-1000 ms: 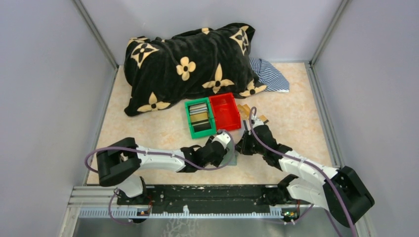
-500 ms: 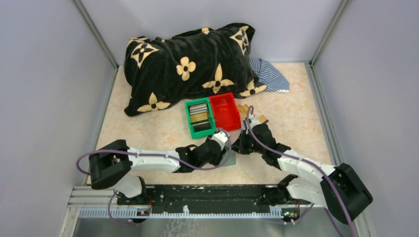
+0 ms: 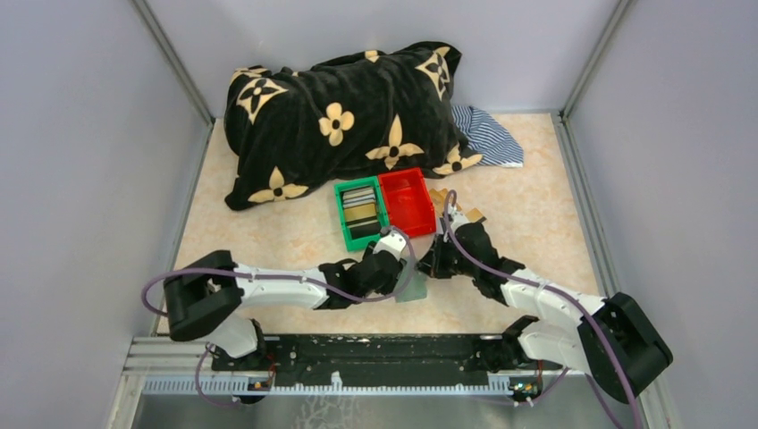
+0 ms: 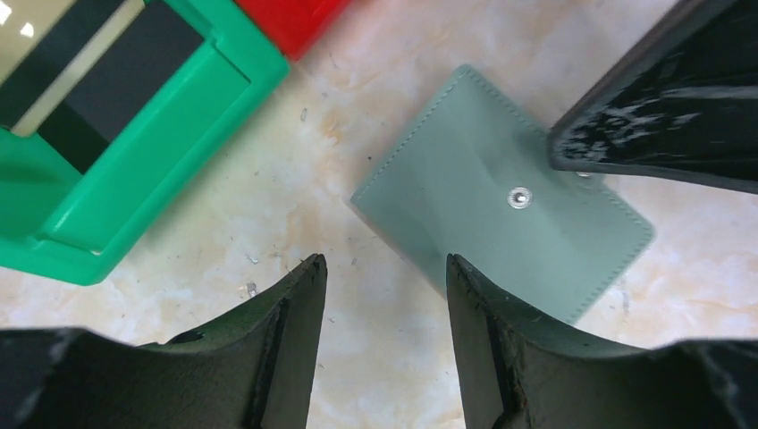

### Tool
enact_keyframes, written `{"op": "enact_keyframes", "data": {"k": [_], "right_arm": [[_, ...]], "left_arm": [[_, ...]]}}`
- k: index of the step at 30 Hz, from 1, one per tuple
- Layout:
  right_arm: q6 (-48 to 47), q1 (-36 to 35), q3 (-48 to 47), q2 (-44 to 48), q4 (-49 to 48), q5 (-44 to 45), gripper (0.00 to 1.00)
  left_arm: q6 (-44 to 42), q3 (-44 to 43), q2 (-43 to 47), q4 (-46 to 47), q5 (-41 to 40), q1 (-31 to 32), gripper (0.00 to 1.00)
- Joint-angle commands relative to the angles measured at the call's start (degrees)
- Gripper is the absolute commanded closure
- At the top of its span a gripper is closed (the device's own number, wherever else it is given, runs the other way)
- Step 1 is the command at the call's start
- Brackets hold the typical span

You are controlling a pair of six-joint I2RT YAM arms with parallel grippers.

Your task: Take the credit cards out of the card holder

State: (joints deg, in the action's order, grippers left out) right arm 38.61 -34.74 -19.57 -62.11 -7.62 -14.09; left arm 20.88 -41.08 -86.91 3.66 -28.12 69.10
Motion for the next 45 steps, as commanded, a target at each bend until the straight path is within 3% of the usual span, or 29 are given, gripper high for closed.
{"op": "enact_keyframes", "data": {"k": [1,5,14,20,24,36,45], "right_arm": [[-3.25,-1.71,-5.71,1.57,-0.06,-0.8,1.0],[-4.43,-5.48,-8.09,0.82,2.92,1.87,1.0],[-2.42,-9.65,-6.21,-3.84,2.12,3.53,1.0],[-3.15,-9.93,-6.28,-1.27,10.72,10.62,1.0],[-3.93,-8.93,-7.19,-1.14,16.83,14.26,1.0],[-0.49,-0.63,-3.22,5.05,21.2,15.17,1.0],[0.32,0.11,-1.02,2.46,18.47,13.12,1.0]], "left_arm": [[4.09,-2.96,-5.56,-2.55,0.49,-1.29,0.42],[5.03,-4.65,-9.22,-2.68,1.4,-1.58,0.43],[6.27,-3.37,-8.26,-2.02,2.64,-2.71,0.43],[6.45,-3.37,-8.29,-1.69,3.6,-2.92,0.44],[5.94,-3.46,-7.97,-1.73,3.4,-3.02,0.44],[6.06,-2.62,-6.81,-1.73,3.34,-3.36,0.44],[5.35,-4.02,-3.86,-2.04,4.0,-3.52,0.41]]}}
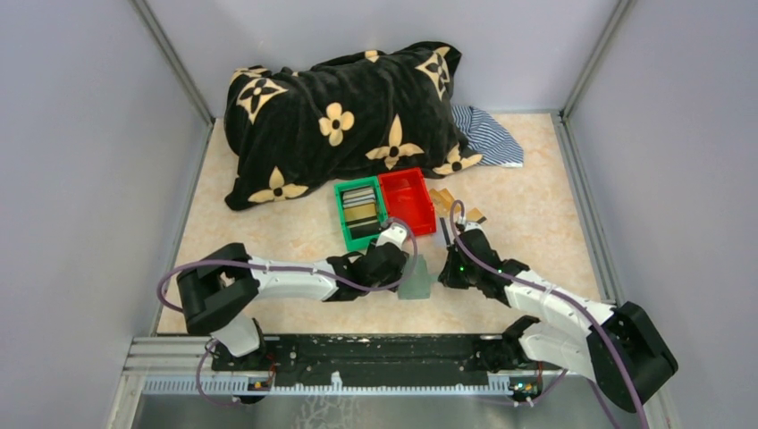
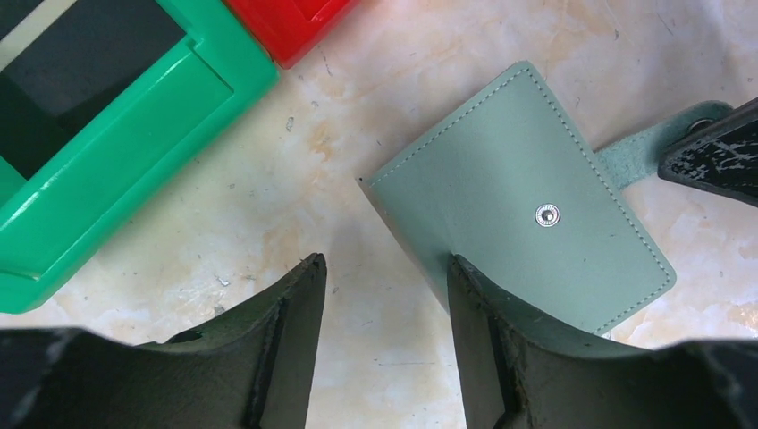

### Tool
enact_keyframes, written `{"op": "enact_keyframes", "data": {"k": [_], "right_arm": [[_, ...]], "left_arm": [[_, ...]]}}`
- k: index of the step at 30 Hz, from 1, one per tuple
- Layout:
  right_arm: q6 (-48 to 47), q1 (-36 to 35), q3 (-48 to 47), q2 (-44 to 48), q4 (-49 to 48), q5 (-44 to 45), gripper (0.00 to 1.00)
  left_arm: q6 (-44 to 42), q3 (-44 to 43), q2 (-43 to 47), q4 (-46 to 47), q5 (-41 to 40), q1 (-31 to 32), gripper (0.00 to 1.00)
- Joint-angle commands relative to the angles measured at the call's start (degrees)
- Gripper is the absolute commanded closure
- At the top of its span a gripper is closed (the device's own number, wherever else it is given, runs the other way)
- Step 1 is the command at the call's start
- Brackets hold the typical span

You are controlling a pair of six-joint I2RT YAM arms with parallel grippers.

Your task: Take the credit cards out of the card holder

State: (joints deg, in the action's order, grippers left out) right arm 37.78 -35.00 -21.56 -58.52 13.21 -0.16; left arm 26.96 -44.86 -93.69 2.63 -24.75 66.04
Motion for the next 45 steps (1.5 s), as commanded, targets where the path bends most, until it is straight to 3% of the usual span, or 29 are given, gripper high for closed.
{"op": "enact_keyframes", "data": {"k": [1,5,9,12,15,29,40,45], "right_arm": [[1.28,0.33,1.3,-1.4,-2.76,-0.9,1.0],[1.78,0.39,2.68,-2.56,-4.75,-1.54,1.0],[2.03,0.37,3.47,-2.93,-5.92,-1.84,1.0],[2.5,0.37,4.65,-2.63,-6.88,-1.78,1.0],[3.39,0.37,6.28,-1.6,-7.82,-2.01,1.0],[3.63,0.46,9.26,3.11,-7.79,-2.31,1.0],[2.69,0.46,9.77,3.52,-8.67,-4.38,1.0],[2.49,0.39,9.88,3.26,-9.37,-4.87,1.0]], "left_arm": [[-1.41,-0.67,3.69,-1.05,0.89,-0.42,0.39],[-4.48,-8.29,2.49,-5.83,-0.15,-0.34,0.35],[2.78,-29.39,-8.89,-28.13,-7.79,-0.3,0.22],[10.34,-44.01,-19.2,-44.43,-10.14,-0.3,0.3],[14.2,-50.79,-24.78,-50.54,-7.99,-0.45,0.3],[22.51,-51.17,-28.41,-53.75,-4.71,-0.34,0.34],[23.64,-53.27,-34.2,-53.07,-4.14,-0.1,0.38],[24.27,-53.7,-36.44,-54.39,-5.12,-0.07,0.46]]}}
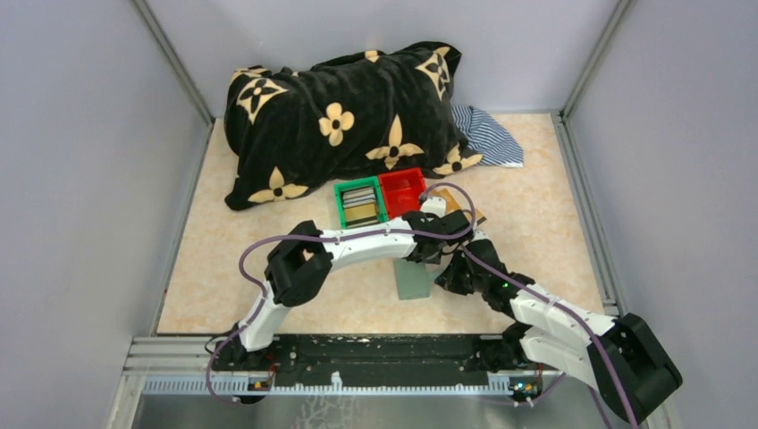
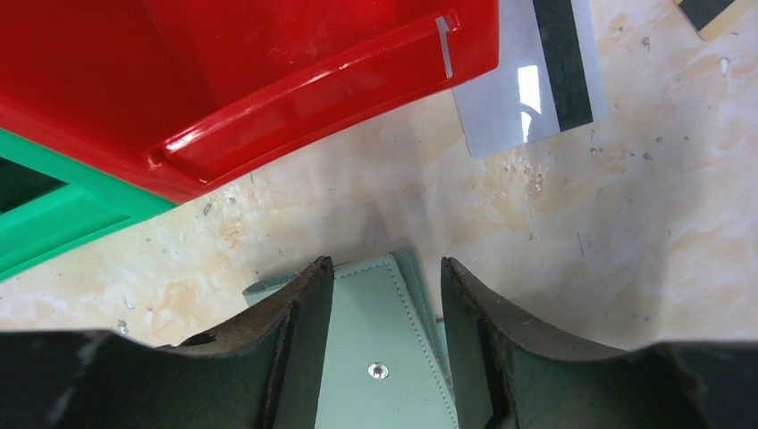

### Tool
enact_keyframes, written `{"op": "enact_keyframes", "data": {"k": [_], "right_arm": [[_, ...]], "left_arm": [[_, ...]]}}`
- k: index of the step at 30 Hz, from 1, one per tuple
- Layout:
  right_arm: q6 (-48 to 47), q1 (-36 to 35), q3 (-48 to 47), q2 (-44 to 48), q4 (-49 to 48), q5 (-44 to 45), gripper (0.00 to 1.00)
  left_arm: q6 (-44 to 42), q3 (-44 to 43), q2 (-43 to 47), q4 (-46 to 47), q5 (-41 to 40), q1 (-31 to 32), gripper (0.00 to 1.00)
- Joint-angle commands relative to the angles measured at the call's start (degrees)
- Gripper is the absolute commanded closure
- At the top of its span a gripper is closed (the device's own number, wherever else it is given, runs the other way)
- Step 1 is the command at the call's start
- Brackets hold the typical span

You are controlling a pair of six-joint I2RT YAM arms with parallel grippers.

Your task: Take the credit cards out of the card holder

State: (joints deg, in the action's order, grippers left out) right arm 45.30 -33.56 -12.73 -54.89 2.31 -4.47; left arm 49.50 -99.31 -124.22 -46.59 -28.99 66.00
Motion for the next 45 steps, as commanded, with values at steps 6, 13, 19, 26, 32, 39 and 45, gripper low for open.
{"op": "enact_keyframes", "data": {"k": [6,13,19,26,32,39,45], "right_arm": [[-5.13,-1.01,1.33,-0.43,1.01,-0.97,1.0],[-5.17,-1.0,1.27,-1.22,0.53,-1.07,1.0],[-4.97,-0.98,1.48,-0.65,0.75,-0.69,1.0],[-6.8,-0.98,1.03,1.71,0.7,-2.13,1.0],[-13.67,-1.05,-2.59,2.38,4.88,-1.77,1.0],[-14.76,-1.08,-3.71,5.48,4.53,-5.46,1.0],[-14.36,-1.11,-3.68,5.98,3.83,-7.2,1.0]], "left_arm": [[3.46,2.83,-7.02,-5.74,0.09,0.08,0.64],[2.92,5.02,-5.05,-4.42,0.02,0.09,1.0],[2.64,7.26,-2.95,-3.08,-0.53,0.1,1.0],[3.91,12.25,3.81,-1.54,-3.01,0.1,1.0],[3.78,18.58,14.65,4.29,-5.54,0.09,0.74],[4.32,23.23,20.41,6.72,-7.95,0.1,0.71],[4.96,23.81,20.52,6.57,-8.39,0.1,0.7]]}}
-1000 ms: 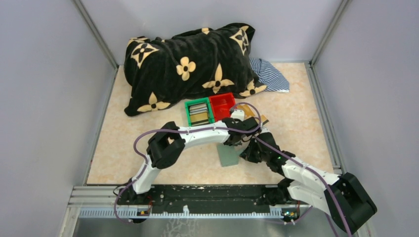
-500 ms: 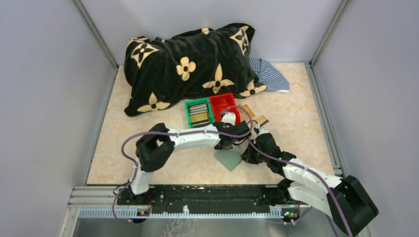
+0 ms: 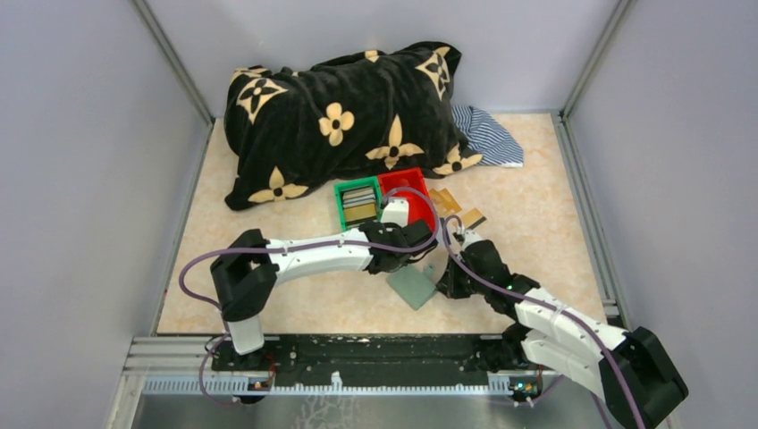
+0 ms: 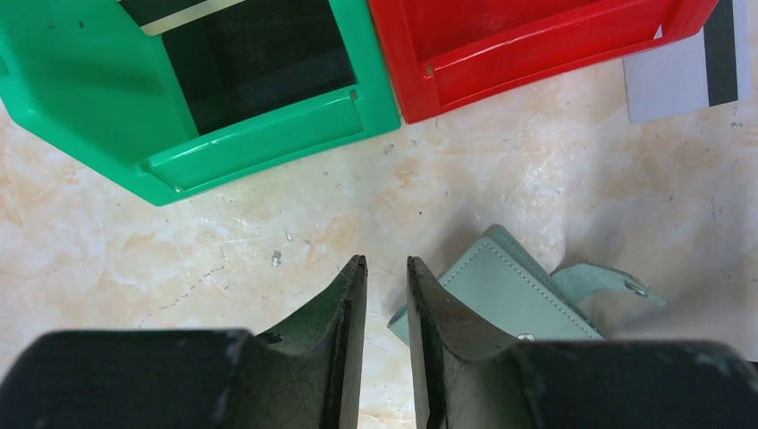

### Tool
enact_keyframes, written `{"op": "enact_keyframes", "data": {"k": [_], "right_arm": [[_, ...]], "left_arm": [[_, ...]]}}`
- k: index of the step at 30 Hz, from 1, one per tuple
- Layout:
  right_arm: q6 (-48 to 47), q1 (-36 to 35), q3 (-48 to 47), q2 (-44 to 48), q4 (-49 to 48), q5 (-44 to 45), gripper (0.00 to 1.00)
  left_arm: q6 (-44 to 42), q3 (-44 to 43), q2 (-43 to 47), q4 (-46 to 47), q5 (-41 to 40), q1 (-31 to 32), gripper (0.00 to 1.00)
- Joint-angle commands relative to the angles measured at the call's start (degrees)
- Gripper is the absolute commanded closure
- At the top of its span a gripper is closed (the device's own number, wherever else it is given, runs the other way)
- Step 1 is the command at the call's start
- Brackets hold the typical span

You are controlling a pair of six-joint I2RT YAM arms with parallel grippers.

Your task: Take the credit cards out of the card holder

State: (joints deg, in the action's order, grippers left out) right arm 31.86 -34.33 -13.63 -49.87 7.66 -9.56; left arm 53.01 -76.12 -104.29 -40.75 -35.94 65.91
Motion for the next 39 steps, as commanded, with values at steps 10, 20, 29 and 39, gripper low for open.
{"op": "enact_keyframes", "data": {"k": [10,20,29,39], "right_arm": [[0.32,-0.51,-4.39,2.99,-2.3,-4.31,1.0],[1.99,-9.89,-8.4,-0.71,-3.43,-0.64,1.0],[5.16,-18.04,-8.46,-5.88,-7.94,1.47,1.0],[4.13,-24.47,-12.2,-14.13,-10.28,3.82,1.0]], "left_arm": [[0.83,2.77,2.8,2.08,-3.32,0.09,0.7],[2.65,6.32,10.16,1.67,-8.08,-0.09,0.7],[0.54,8.88,17.53,2.48,-7.86,-4.67,0.61],[0.77,11.02,17.11,4.66,-6.34,-5.27,0.6]]}}
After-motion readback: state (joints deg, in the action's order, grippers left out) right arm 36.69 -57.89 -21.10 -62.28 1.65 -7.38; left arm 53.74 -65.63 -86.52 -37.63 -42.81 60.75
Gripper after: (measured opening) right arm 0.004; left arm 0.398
